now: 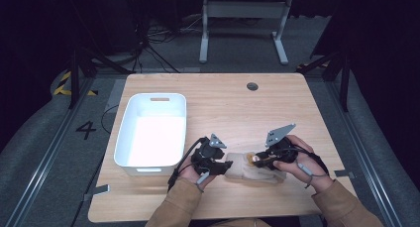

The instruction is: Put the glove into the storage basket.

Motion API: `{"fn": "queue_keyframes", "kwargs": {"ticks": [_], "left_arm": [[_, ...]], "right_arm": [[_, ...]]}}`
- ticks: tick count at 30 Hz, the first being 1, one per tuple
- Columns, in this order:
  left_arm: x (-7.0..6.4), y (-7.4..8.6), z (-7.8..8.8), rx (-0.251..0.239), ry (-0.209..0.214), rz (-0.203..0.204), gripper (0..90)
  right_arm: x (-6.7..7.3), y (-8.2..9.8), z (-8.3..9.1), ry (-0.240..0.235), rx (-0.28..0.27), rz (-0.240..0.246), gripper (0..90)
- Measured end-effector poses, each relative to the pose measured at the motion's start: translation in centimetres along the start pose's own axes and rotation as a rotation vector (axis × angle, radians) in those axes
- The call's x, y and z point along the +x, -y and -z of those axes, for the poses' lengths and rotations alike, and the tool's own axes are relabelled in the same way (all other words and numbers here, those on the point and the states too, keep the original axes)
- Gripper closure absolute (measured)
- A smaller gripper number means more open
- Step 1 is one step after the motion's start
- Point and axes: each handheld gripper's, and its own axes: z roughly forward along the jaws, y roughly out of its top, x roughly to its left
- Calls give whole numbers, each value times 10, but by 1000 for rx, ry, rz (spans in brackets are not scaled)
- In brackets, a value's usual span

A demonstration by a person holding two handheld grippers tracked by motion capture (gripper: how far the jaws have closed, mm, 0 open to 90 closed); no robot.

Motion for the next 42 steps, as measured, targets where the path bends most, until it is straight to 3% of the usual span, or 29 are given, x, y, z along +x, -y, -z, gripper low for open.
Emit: {"fn": "queue_keyframes", "kwargs": {"ticks": [4,8,10,16,23,33,42], "left_arm": [[-1,-1,-2,7,9,-2,550],[-2,-2,-5,11,14,-16,525],[-2,-2,-5,10,18,-16,510],[-3,-6,-9,18,28,-29,476],[-2,-9,-8,-6,35,-19,342],[-4,-12,-2,-15,8,-20,231],[-5,-13,2,-45,17,-25,188]], "right_arm": [[1,1,-5,13,25,-8,678],[2,3,-8,44,32,41,612],[2,3,-7,42,22,42,599],[1,6,6,47,-48,2,526],[-4,12,23,57,-115,-51,503],[-16,20,50,113,-189,-93,507],[-33,33,68,175,-240,-180,504]]}}
